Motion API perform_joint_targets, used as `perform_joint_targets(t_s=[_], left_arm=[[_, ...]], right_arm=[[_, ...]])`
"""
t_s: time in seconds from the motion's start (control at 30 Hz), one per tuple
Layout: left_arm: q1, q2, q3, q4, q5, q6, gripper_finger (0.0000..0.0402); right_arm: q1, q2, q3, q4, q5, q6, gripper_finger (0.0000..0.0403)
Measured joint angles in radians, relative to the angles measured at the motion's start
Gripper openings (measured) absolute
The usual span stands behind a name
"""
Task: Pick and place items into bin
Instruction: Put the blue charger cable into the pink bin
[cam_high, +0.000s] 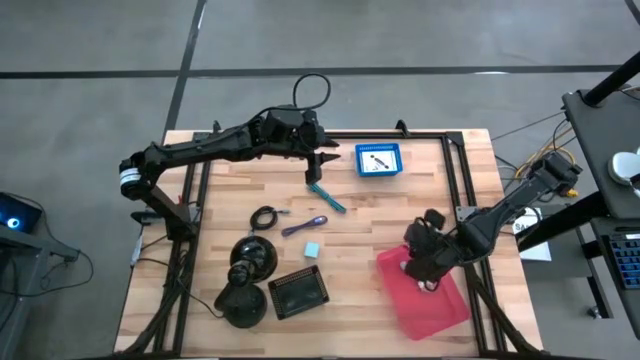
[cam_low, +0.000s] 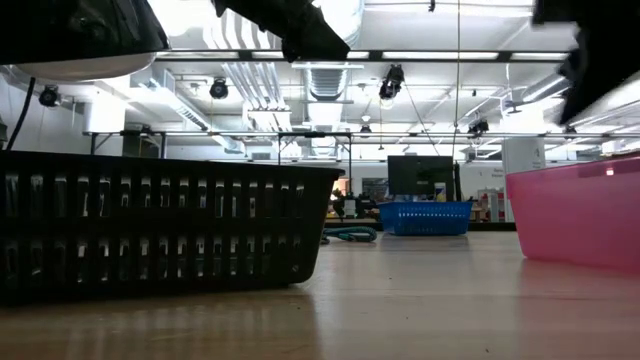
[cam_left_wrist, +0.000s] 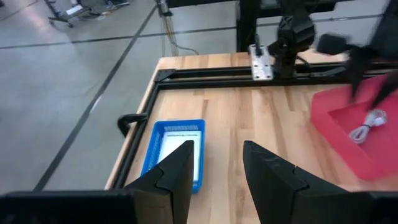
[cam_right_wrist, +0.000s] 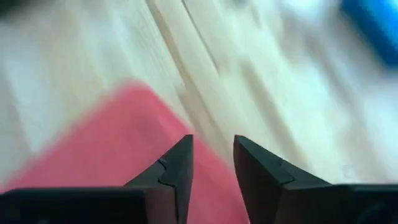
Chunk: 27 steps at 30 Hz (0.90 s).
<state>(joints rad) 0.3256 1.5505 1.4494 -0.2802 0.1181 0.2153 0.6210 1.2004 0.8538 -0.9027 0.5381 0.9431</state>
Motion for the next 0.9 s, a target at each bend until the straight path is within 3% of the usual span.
perform_joint_targets(t_s=[0.07,0.17,0.23,0.37,0.47,0.53,0.7,0.9], left_arm=[[0.000,0.000,0.000,0.001,-0.023,-0.014,0.0123],[0.000,0.000,0.000,0.002,-0.076,-0.080,0.0123],[0.000,0.000,0.000,0.003,-0.097,-0.142,0.0123],[-0.003,0.000,0.000,0.001,-0.099,-0.273,0.0123],[-0.007,-0.001,0.000,0.001,-0.094,-0.351,0.0123],[-0.008,-0.002,0.000,0.004,-0.090,-0.378,0.0123],[-0.007,-0.049,0.013,-0.058,-0.036,-0.393,0.0123],[-0.027,-0.174,0.011,-0.121,0.048,-0.333,0.0123]], right_arm=[[0.004,-0.030,0.000,0.111,0.062,-0.182,0.0093],[0.005,-0.087,-0.021,0.339,0.060,-0.496,0.0083],[0.004,-0.125,-0.036,0.486,-0.035,-0.691,0.0077],[0.005,-0.204,-0.056,0.682,-0.360,-0.987,0.0067],[0.005,-0.281,-0.058,0.699,-0.370,-1.082,0.0063],[0.001,-0.342,-0.062,0.667,-0.299,-1.137,0.0061],[0.000,-0.555,0.014,0.443,-0.223,-1.167,0.0059],[0.001,-0.744,0.138,0.313,-0.174,-1.045,0.0058]])
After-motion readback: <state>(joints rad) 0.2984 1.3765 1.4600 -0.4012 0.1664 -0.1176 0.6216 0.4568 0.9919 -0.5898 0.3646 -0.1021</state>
